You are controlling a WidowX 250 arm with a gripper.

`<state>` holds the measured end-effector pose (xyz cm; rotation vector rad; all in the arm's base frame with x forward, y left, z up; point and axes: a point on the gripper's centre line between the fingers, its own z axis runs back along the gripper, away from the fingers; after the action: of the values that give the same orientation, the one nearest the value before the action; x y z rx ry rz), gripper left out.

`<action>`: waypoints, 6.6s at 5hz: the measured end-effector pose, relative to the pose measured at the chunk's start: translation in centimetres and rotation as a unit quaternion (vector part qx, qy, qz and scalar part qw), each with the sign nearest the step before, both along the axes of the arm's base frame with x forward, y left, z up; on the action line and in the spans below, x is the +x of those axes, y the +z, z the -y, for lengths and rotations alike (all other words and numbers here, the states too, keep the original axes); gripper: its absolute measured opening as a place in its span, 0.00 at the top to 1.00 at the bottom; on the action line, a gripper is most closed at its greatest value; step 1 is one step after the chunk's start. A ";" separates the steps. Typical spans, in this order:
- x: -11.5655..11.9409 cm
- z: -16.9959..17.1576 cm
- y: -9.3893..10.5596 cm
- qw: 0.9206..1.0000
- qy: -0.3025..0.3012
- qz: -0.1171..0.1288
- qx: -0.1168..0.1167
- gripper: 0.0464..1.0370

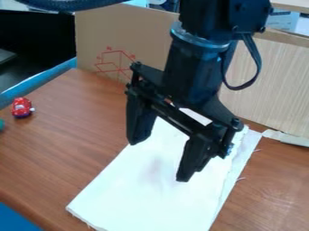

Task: Fold the cloth from the bottom to top

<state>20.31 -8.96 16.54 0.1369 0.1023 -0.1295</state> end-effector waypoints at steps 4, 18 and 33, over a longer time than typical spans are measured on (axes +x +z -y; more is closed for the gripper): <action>-2.7 -3.3 -3.1 0.982 -0.173 0.074 -0.033 0.04; -0.5 -4.2 -16.2 0.828 -0.547 0.114 0.052 0.04; 14.9 -5.5 -8.6 0.906 -0.416 -0.080 -0.014 0.99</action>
<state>35.18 -3.45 7.98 0.1344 0.2011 -1.0002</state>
